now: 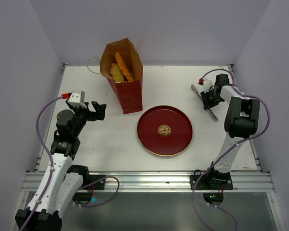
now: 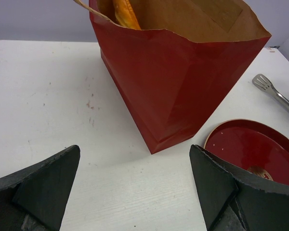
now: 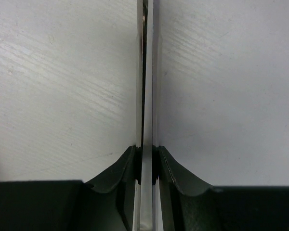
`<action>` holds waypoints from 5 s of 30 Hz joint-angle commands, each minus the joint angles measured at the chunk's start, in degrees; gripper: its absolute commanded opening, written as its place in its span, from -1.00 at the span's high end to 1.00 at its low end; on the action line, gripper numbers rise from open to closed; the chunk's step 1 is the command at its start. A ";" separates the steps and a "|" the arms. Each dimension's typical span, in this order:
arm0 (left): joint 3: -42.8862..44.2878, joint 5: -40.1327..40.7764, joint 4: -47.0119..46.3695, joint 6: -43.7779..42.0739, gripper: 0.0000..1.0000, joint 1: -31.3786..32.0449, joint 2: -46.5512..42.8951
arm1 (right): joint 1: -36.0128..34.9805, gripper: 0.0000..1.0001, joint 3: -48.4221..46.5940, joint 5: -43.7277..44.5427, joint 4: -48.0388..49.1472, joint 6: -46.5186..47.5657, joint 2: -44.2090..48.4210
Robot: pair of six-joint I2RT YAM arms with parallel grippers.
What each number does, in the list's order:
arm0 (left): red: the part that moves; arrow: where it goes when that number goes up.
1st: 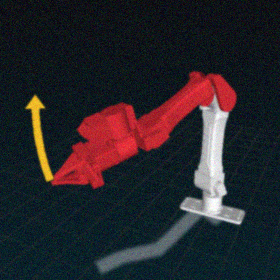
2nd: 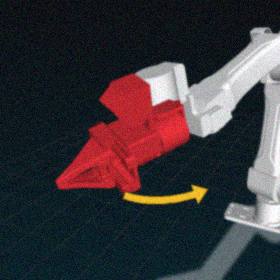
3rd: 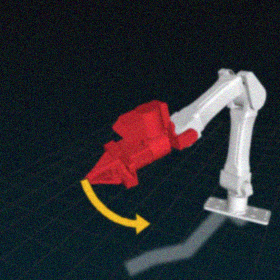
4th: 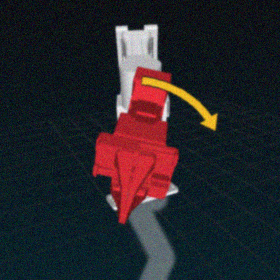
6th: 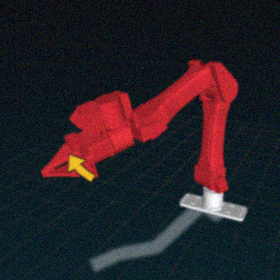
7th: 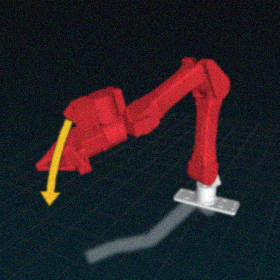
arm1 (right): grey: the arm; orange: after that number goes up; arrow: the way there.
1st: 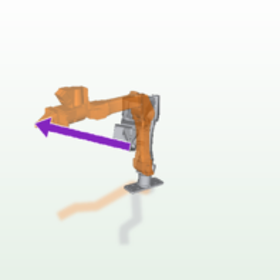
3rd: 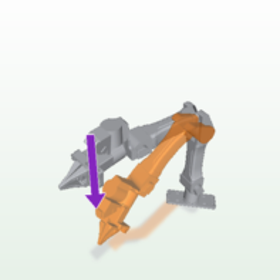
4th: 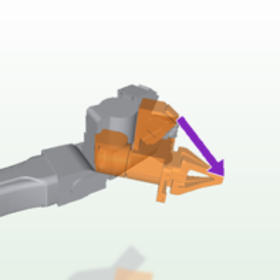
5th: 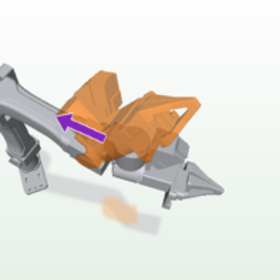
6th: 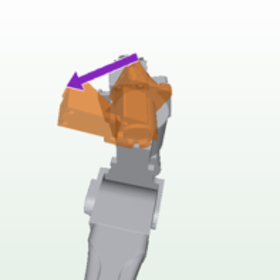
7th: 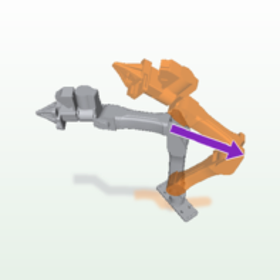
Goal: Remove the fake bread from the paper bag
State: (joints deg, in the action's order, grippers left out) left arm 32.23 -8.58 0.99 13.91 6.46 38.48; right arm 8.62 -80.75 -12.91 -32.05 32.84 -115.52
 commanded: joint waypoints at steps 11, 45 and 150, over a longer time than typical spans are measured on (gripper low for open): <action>0.47 -0.47 -1.43 -0.90 -0.99 0.48 -0.77 | 1.66 1.00 6.91 -8.09 0.68 -9.02 16.62; 0.56 -3.11 -1.96 -0.82 -1.00 0.57 -1.39 | 1.66 0.17 16.68 -24.97 -1.61 -17.28 44.49; 30.98 -13.30 -10.82 16.31 1.00 -0.40 39.75 | -25.50 0.04 3.76 -32.89 1.38 -40.83 40.82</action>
State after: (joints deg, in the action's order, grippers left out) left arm 65.49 -20.38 -0.89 27.66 6.15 80.64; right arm -15.81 -77.17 -48.18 -34.39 -4.62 -74.15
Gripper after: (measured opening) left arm 0.007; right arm 0.481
